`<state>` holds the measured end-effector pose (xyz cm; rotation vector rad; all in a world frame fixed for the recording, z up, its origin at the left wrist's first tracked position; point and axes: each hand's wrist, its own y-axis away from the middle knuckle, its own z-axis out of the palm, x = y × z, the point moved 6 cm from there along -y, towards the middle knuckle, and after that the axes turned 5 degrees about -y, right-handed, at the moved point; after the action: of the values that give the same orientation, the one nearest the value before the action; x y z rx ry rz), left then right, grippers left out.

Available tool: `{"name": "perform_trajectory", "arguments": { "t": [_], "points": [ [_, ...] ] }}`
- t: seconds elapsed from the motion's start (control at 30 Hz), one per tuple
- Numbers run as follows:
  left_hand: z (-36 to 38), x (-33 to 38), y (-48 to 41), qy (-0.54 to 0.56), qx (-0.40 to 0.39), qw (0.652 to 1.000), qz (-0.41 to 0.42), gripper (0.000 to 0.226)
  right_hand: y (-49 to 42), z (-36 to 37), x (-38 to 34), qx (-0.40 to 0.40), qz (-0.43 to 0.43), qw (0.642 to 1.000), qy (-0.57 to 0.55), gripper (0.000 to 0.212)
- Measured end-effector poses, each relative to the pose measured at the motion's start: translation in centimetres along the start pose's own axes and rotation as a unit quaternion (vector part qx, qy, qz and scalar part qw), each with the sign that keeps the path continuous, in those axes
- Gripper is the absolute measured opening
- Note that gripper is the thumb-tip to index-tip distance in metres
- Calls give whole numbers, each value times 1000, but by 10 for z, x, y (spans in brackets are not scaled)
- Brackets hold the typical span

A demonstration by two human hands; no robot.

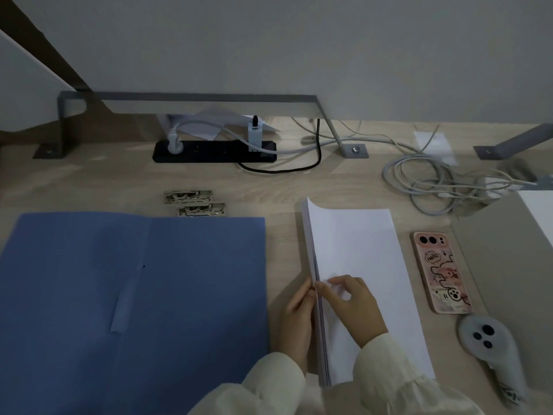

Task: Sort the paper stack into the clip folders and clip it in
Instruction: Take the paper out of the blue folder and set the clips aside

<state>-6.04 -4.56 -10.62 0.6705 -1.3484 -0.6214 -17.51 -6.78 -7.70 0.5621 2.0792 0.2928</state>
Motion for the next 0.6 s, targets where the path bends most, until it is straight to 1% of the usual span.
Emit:
{"name": "perform_trajectory", "arguments": {
  "t": [0.13,0.23,0.37,0.43,0.47,0.53,0.57,0.6],
  "points": [
    [-1,0,-1,0,-5,1000,2,19,1,1,1,6,-4,1000,2,33],
    [-4,-3,-7,-10,6,1000,11,19,1,0,0,6,-13,1000,-4,27],
    [-8,-6,-10,-35,1,999,16,19,1,1,-1,7,-20,1000,11,11],
    [-8,1,-4,-54,-10,997,46,23,1,2,0,15,-21,999,24,17],
    [-9,6,-1,-68,-3,995,68,26,1,3,1,15,-19,999,29,20],
    [-14,15,2,-117,40,985,123,32,1,3,2,12,-22,999,29,20],
    [-15,17,2,-144,51,977,145,34,1,3,2,11,-23,999,26,22],
    [-13,17,2,-169,46,972,157,32,2,2,2,10,-23,999,21,24]
  ]
}}
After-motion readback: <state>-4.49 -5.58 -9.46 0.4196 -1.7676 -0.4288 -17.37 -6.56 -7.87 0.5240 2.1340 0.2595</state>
